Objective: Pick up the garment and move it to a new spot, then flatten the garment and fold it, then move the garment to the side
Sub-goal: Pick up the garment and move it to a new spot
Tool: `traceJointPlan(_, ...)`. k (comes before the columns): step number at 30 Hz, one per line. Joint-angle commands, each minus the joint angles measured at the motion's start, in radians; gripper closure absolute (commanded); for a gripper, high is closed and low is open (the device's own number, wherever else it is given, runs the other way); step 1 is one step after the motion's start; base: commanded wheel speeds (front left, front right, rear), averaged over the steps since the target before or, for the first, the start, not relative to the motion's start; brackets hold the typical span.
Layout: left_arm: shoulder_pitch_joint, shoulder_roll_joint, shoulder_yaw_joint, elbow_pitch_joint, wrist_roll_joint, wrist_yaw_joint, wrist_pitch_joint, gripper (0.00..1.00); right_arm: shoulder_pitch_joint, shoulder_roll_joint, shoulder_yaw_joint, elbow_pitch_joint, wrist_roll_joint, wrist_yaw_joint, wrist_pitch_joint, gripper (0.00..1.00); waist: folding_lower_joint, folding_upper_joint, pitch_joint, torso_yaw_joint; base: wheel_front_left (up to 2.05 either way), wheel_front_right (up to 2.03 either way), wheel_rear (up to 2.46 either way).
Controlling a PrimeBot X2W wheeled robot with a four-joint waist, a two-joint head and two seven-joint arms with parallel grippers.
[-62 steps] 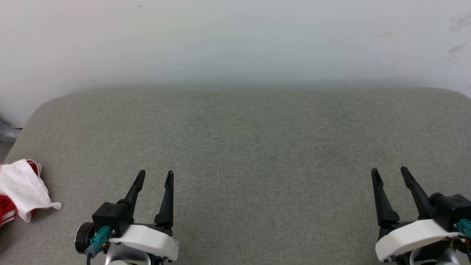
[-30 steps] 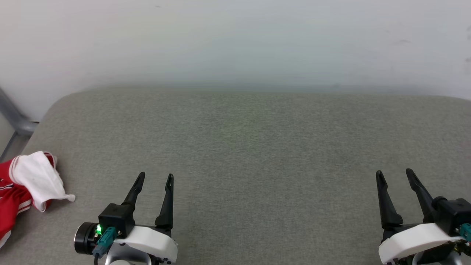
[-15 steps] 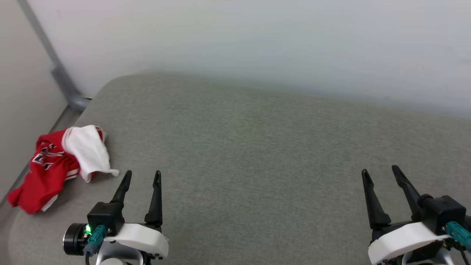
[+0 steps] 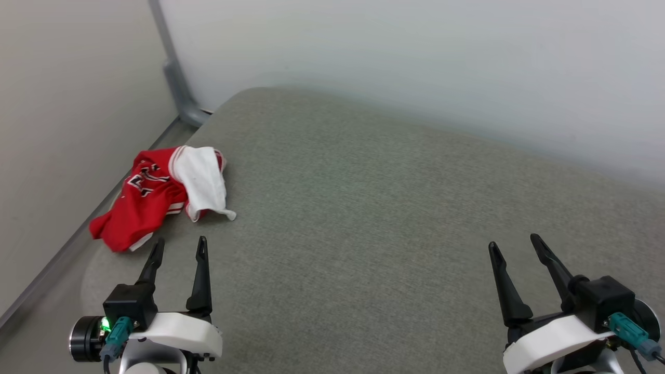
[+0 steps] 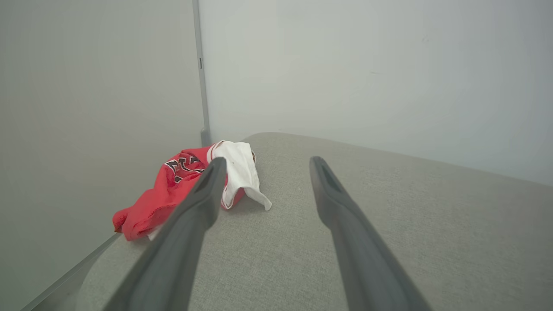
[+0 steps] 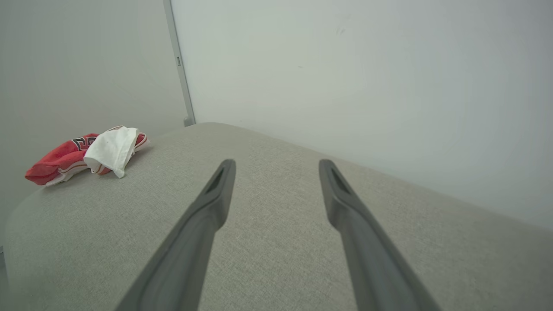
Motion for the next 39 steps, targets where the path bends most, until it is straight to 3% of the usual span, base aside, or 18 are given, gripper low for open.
traceJointPlan(1,-0.002,0.004,0.005,-0.005,0.005,0.005,-0.003,0.00,-0.013,0.002,0.004,-0.003,0.001,-0.001,-0.003,0.00,0.0000,0.0000,0.002,0.034,0.00,0.00,0.00)
traceJointPlan(11,0.009,0.010,0.024,-0.014,0.015,0.010,-0.003,0.00,-0.026,0.002,0.011,0.002,-0.008,-0.001,-0.005,0.00,0.0000,0.0000,0.003,0.101,0.00,0.00,0.00)
traceJointPlan(19,-0.013,0.013,0.040,-0.018,0.012,0.011,-0.003,0.00,-0.038,0.002,0.010,-0.002,-0.010,-0.001,-0.001,0.00,0.0000,0.0000,0.020,0.109,0.00,0.00,0.00)
traceJointPlan(29,-0.137,0.021,0.098,0.042,-0.052,0.005,-0.002,0.00,-0.104,0.001,0.024,-0.047,-0.063,-0.001,0.038,0.00,0.0000,0.0000,0.157,0.028,0.00,0.00,0.00)
traceJointPlan(39,-0.437,0.141,0.145,0.247,-0.192,-0.031,0.141,0.00,-0.207,-0.009,0.029,-0.098,-0.122,-0.001,0.059,0.00,0.0000,0.0000,0.373,-0.079,0.00,0.00,0.00)
